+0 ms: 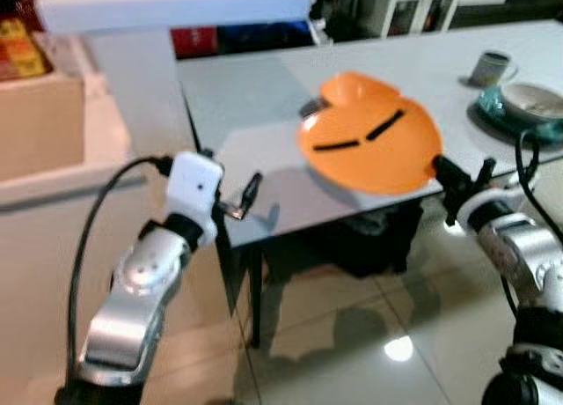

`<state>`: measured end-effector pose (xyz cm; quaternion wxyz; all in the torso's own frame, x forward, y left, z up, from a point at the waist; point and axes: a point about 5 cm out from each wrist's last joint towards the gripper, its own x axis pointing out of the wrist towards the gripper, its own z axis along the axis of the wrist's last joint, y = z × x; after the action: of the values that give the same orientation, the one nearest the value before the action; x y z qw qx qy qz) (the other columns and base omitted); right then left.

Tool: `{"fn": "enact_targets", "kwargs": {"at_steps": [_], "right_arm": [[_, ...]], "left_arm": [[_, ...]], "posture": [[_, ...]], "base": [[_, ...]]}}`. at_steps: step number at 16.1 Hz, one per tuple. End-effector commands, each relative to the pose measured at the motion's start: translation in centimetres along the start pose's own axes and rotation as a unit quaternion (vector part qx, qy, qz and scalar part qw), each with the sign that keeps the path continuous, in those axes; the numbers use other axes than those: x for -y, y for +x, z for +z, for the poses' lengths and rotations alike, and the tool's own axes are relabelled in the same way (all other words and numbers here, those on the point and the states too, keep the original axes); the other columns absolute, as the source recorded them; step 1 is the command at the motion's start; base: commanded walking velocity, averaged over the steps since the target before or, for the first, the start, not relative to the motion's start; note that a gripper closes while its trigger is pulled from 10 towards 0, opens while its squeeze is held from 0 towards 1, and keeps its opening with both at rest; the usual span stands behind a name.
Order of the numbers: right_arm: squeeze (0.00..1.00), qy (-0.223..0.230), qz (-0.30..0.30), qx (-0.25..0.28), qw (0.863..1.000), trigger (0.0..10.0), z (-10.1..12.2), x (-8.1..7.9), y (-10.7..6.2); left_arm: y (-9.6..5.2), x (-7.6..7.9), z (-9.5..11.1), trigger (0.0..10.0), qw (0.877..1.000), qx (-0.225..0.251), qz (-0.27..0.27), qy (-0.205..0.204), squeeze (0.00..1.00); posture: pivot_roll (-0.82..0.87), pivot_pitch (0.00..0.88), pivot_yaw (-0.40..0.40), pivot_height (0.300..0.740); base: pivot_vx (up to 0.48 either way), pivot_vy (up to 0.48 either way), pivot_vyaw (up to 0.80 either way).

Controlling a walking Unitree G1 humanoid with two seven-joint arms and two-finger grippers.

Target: Setting the table

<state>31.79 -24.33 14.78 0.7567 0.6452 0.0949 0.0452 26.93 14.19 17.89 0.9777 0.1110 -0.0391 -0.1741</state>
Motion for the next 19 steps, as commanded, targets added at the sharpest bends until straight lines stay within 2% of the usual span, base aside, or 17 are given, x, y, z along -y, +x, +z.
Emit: {"fn": "enact_targets", "kwargs": {"at_steps": [1, 3, 6, 9, 13, 15, 19], "right_arm": [[0.0, 0.002, 0.031, -0.001, 1.0, 10.0, -0.1, -1.0, 0.4], [0.0, 0.001, 0.025, 0.001, 1.0, 10.0, -0.1, -0.9, 0.7], [0.0, 0.002, 0.01, 0.036, 0.999, 10.0, 0.6, -0.5, 1.5], [0.0, 0.007, -0.001, 0.05, 0.999, 10.0, 0.7, -0.4, 2.9], [0.0, 0.011, -0.052, 0.077, 0.996, 10.0, 0.7, 1.4, 4.3], [0.0, 0.006, -0.07, 0.084, 0.994, 10.0, 0.6, 1.9, 4.7], [0.0, -0.018, -0.077, 0.079, 0.994, 10.0, -0.2, 1.8, 5.7]], "left_arm": [[-0.2, 0.0, 0.2, 10.0, 1.0, 0.0, -0.002, -0.001, 0.0], [-0.2, 0.1, 0.1, 10.0, 1.0, -0.003, -0.01, -0.003, 0.0], [-0.4, 0.8, 0.0, 10.0, 0.999, -0.008, -0.04, -0.004, 0.0], [-0.5, 1.4, 0.1, 10.0, 0.998, -0.007, -0.062, -0.005, 0.0], [-0.5, 1.3, 0.1, 10.0, 0.998, -0.011, -0.064, 0.001, 0.0], [-0.6, 1.5, 0.1, 10.0, 0.997, -0.013, -0.075, 0.0, 0.0], [-1.0, 2.1, 0.0, 10.0, 0.994, -0.02, -0.106, 0.004, 0.0]], "posture": [[0.1, 0.0, -0.021, 0.74], [0.1, 0.0, -0.019, 0.74], [0.1, 0.0, -0.02, 0.74], [0.11, 0.0, -0.022, 0.74], [0.12, 0.006, -0.024, 0.74], [0.12, 0.015, -0.026, 0.74], [0.13, 0.03, -0.031, 0.74]], "base": [[0.0, 0.0, 0.0], [0.0, 0.0, 0.0], [0.0, 0.0, 0.0], [0.0, 0.0, 0.0], [0.0, 0.0, 0.0], [0.0, 0.0, 0.0], [0.0, 0.0, 0.0]]}}
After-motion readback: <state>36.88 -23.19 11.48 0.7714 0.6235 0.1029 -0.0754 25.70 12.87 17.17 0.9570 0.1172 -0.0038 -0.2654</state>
